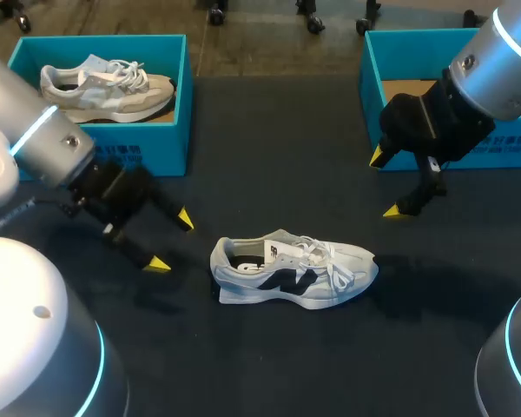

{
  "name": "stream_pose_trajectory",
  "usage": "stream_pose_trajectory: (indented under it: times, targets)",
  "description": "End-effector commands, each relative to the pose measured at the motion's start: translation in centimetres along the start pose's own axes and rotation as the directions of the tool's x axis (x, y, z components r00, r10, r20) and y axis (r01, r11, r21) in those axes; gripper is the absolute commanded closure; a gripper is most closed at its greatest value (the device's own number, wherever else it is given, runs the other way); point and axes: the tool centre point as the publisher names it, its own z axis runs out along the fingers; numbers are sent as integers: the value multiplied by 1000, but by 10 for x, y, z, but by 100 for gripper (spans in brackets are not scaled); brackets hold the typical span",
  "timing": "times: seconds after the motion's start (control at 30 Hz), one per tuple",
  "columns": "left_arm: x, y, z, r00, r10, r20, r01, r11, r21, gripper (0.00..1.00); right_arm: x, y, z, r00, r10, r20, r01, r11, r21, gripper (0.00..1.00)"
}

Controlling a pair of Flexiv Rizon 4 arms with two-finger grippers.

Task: Take the shoe out of the shoebox, open the shoe tongue, remove and reinsert the insole, then place the shoe into the shoebox

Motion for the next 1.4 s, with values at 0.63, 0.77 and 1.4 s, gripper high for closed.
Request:
stream_pose_trajectory:
  times: [0.63, 0.77, 1.4]
  targets:
    - [-11, 45, 44, 957, -201, 208, 144, 955, 260, 0, -1, 0, 2, 1000, 1, 0, -1, 1000, 2, 0]
    - [-15, 53, 48, 956, -184, 228, 112, 949, 295, 0, -1, 0, 2, 1000, 1, 0, -1, 1000, 2, 0]
    - [-22, 55, 55, 941, -187, 282, 36, 884, 466, 0, -1, 0, 2, 1000, 1, 0, -1, 1000, 2, 0]
